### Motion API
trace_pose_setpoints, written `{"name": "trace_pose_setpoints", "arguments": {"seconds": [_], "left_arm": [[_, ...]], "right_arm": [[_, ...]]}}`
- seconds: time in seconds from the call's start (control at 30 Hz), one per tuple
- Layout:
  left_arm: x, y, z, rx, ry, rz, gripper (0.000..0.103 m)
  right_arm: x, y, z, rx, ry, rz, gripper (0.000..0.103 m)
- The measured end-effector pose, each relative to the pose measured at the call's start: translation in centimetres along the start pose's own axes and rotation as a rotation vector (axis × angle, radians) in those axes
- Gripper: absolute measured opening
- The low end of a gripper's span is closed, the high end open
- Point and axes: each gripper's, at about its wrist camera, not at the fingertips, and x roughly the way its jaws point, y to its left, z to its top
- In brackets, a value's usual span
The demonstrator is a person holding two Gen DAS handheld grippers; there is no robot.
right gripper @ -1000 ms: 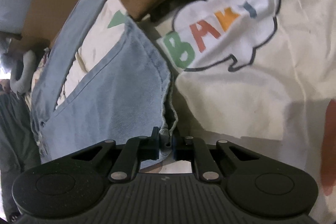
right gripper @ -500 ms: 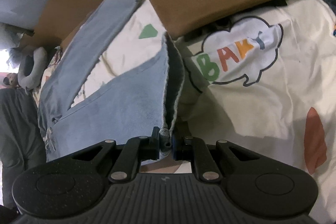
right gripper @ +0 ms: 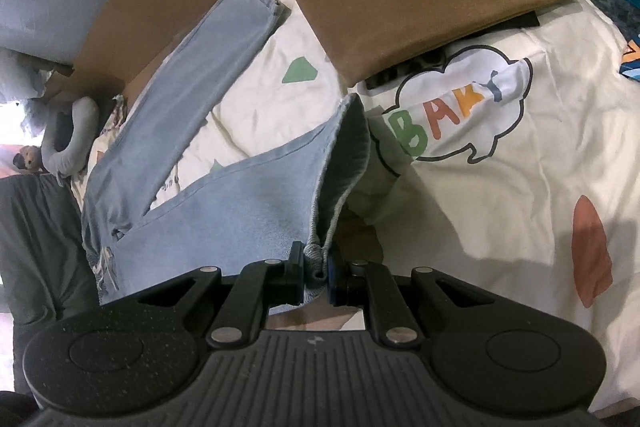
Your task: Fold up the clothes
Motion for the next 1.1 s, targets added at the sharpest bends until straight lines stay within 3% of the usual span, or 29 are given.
{"name": "trace_pose_setpoints", "arguments": {"seconds": [0.37, 0.67, 0.8, 1.1], "left_arm": [[0.7, 1.0, 4.1, -0.053, -0.066, 0.01, 0.02], [0.9, 0.9, 6.2, -0.08, -0.145, 0.061, 0.025], [0.4, 0.8, 6.7, -0.095, -0.161, 0.083, 0.016], [-2.3, 0.0, 7.4, -0.019, -0.158, 0.17, 0.013]], "right_arm": [[-1.2, 0.5, -0.6, 0.018, 0.015, -0.002, 0.009], [-1.4, 0.2, -0.6, 0.025, 0.021, -0.039, 0.009], [-1.5, 0.3, -0.7, 0.017, 0.025, -0.051, 0.009], [-0.8, -0.9, -2.0, 0.014, 0.024, -0.109, 0.009]]}}
